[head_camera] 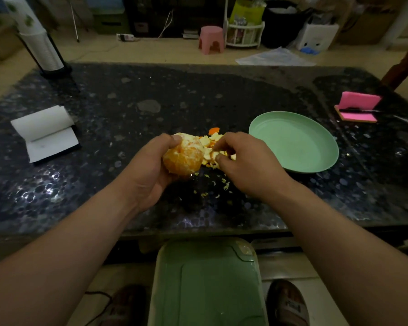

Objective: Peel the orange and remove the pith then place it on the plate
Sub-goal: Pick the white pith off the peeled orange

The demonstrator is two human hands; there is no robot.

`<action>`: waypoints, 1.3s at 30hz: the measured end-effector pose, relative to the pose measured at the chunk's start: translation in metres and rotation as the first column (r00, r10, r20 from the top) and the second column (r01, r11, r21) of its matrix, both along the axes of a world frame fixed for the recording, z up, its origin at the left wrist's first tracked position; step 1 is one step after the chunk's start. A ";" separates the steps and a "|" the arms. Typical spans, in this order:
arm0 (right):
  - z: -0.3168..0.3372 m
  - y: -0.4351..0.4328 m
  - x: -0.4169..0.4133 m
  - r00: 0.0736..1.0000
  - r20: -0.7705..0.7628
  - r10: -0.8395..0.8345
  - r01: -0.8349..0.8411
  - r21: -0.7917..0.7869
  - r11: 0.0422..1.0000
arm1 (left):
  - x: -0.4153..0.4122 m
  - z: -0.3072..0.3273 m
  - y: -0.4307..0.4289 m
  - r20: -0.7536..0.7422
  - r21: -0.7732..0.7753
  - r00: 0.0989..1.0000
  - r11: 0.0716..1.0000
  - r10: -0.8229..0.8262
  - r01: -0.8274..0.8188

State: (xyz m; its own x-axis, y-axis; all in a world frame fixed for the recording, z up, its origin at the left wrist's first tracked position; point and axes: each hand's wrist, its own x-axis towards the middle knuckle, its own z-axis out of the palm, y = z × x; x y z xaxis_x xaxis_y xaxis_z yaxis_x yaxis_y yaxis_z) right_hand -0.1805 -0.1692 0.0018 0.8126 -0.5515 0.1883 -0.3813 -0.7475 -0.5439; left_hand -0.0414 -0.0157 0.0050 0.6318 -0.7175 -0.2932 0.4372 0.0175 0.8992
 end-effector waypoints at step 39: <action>0.009 0.010 -0.003 0.998 0.062 -0.025 0.025 -0.009 1.000 | 0.005 -0.004 0.001 0.040 0.046 0.999 0.999 -0.008 0.006</action>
State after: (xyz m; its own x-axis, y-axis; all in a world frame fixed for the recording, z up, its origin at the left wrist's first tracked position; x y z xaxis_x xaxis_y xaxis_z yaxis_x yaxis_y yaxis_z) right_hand -0.1838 -0.1595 0.0109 0.7852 -0.5694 0.2433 -0.3658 -0.7437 -0.5596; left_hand -0.0360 -0.0146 0.0005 0.6389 -0.7080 -0.3009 0.4009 -0.0274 0.9157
